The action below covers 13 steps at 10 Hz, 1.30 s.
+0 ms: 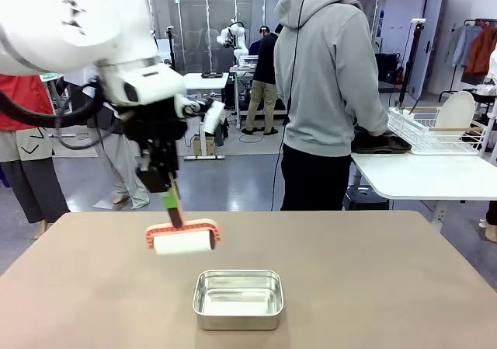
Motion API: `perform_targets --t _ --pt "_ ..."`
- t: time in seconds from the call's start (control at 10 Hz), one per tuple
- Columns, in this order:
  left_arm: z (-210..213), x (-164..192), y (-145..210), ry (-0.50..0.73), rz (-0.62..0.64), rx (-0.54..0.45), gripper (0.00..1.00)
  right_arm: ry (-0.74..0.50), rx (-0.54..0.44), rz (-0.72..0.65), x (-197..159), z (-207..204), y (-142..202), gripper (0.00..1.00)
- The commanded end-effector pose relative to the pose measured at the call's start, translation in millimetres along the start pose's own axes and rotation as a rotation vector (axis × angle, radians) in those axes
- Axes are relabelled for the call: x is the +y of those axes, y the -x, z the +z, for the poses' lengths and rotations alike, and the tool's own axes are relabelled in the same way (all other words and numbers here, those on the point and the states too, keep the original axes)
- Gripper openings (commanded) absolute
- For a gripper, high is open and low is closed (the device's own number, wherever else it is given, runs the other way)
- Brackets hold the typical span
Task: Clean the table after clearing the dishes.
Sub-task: Place the Lint Roller back on top of the Airtight Container.
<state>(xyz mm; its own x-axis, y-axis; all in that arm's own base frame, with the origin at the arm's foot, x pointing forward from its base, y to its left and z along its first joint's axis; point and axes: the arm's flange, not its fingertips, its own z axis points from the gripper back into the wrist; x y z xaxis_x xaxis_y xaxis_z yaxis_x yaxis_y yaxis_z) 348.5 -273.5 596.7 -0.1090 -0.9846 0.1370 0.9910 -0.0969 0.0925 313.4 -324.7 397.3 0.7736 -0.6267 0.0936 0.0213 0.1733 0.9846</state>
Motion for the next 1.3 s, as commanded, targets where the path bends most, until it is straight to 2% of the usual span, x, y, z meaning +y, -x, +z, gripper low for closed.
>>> perform_targets --t 0.0,0.3,0.4,0.5,1.2 --pt "-26.6 22.0 -21.3 -0.011 0.027 -0.016 0.20 0.009 0.010 0.008 2.7 2.1 3.9 1.00" --pt "-63.2 24.1 -60.9 -0.036 0.000 -0.008 0.20 0.009 0.010 0.008 2.7 2.1 3.9 1.00" --pt "-75.1 26.9 -68.8 -0.095 -0.035 -0.007 0.20 0.009 0.010 0.008 2.7 2.1 3.9 1.00" --pt "-89.5 28.7 -75.6 -0.069 -0.024 -0.017 0.20 0.009 0.010 0.008 2.7 2.1 3.9 1.00" --pt "-160.0 56.5 -68.6 -0.046 0.105 0.081 0.20 0.009 0.010 0.008 2.7 2.1 3.9 1.00"
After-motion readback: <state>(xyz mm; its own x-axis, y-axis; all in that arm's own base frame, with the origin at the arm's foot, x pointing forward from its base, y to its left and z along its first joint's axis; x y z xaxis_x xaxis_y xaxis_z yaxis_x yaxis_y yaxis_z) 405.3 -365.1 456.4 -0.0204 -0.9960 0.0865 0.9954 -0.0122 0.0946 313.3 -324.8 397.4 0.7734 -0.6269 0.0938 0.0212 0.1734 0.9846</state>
